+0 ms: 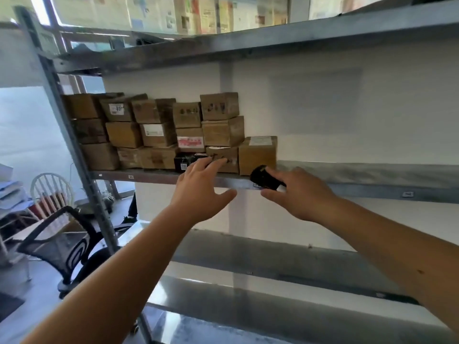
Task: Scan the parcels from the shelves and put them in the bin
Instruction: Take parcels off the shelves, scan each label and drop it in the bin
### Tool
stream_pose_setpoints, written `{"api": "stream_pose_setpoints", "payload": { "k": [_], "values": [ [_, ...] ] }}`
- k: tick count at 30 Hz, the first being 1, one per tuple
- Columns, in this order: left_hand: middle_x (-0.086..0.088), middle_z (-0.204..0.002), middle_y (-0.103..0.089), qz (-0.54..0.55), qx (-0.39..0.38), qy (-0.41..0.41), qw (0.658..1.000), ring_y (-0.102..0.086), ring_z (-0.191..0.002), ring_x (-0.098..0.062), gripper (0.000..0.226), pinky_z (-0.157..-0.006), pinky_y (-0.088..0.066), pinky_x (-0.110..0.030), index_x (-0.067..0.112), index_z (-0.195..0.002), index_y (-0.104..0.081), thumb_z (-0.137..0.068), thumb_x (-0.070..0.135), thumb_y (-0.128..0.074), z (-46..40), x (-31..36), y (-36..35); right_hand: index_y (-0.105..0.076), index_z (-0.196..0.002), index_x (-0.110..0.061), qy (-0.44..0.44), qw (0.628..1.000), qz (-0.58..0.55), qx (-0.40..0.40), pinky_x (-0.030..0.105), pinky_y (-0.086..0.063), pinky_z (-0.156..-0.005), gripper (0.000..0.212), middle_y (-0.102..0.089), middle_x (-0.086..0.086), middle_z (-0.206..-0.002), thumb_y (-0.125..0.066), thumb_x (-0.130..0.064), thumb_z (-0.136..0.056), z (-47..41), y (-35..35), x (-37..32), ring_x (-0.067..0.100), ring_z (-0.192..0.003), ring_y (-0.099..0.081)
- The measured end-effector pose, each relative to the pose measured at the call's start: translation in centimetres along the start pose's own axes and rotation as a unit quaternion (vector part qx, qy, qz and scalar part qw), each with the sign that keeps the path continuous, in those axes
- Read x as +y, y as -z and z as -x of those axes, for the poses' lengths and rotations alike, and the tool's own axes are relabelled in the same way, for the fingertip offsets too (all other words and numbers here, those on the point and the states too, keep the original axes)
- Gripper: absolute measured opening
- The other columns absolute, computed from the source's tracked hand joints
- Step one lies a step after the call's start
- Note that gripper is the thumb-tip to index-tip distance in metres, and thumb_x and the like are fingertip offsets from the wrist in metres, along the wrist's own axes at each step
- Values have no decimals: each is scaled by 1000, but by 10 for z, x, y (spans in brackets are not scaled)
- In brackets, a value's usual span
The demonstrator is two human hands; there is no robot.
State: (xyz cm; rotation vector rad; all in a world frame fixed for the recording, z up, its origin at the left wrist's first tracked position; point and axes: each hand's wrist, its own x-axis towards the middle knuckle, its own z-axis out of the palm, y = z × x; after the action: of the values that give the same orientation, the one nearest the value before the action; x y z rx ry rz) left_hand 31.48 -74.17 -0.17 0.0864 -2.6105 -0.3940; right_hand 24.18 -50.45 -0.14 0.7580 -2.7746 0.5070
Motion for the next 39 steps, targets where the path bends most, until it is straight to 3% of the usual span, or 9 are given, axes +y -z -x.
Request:
{"api": "stream_pose_setpoints", "payload": {
  "k": [5, 11, 17, 19, 22, 24, 29, 33, 39],
  "values": [
    [6, -163, -35, 17, 3, -28, 999, -31, -150, -26, 83, -121, -31, -55, 41, -158, -30, -89, 63, -68, -78, -2, -15, -24, -159, -51, -28, 999, -14, 20, 37, -52, -85, 73, -51, 4, -127, -46, -75, -94, -50, -4, 29, 24, -106, -57],
    [1, -157, -43, 47, -15, -55, 997, -43, -141, -26, 80, -113, -43, -54, 39, -157, -35, -88, 61, -69, -142, 6, -42, -28, -154, -57, -58, 997, -18, 38, 32, -46, -66, 65, -48, -2, -103, -48, -74, -94, -87, -2, 52, 20, -85, -58],
    [10, -140, -61, 227, -40, -28, 973, -59, -123, -12, 61, -106, -54, -40, 33, -147, -52, -91, 45, -75, -173, 5, -66, -33, -151, -57, -99, 994, -9, 53, 31, -50, -70, 60, -50, -2, -103, -49, -73, -95, -101, 5, 60, 18, -85, -58],
    [8, -134, -66, 251, -31, -5, 968, -64, -114, -11, 54, -97, -57, -32, 29, -142, -57, -93, 44, -74, -182, 4, -69, -36, -151, -55, -114, 991, -24, 65, 29, -47, -66, 60, -52, 0, -104, -50, -71, -95, -103, 4, 61, 17, -84, -59],
    [6, -127, -65, 253, -37, 5, 967, -61, -94, -4, 47, -69, -51, -17, 25, -136, -60, -95, 43, -74, -192, 5, -69, -37, -153, -52, -134, 987, -34, 80, 27, -41, -63, 63, -54, 1, -107, -52, -71, -94, -102, 4, 60, 16, -86, -58],
    [6, -121, -63, 267, -54, 8, 962, -57, -88, -2, 43, -64, -48, -17, 24, -133, -61, -95, 41, -74, -198, 8, -68, -37, -153, -51, -144, 985, -37, 86, 26, -40, -62, 64, -55, 1, -106, -53, -70, -94, -100, 5, 59, 15, -85, -58],
    [5, -117, -62, 317, -67, 12, 946, -59, -93, -6, 35, -82, -59, -29, 22, -129, -65, -97, 36, -73, -211, 13, -76, -40, -152, -51, -170, 980, -48, 97, 29, -45, -67, 58, -59, 2, -115, -53, -66, -97, -89, 7, 57, 17, -92, -60],
    [-2, -132, -63, 371, -82, 31, 924, -62, -114, -19, 32, -93, -58, -32, 21, -130, -66, -99, 28, -69, -217, 19, -96, -42, -151, -48, -182, 975, -65, 111, 31, -49, -73, 58, -62, -3, -119, -55, -65, -97, -72, 9, 61, 11, -94, -60],
    [-9, -142, -54, 432, -102, 91, 892, -58, -119, -26, 45, -102, -56, -40, 22, -141, -60, -97, 16, -63, -237, 39, -116, -44, -153, -44, -199, 973, -53, 108, 32, -50, -77, 61, -65, -6, -127, -56, -65, -97, -61, 18, 68, 12, -100, -61]
  ]
}}
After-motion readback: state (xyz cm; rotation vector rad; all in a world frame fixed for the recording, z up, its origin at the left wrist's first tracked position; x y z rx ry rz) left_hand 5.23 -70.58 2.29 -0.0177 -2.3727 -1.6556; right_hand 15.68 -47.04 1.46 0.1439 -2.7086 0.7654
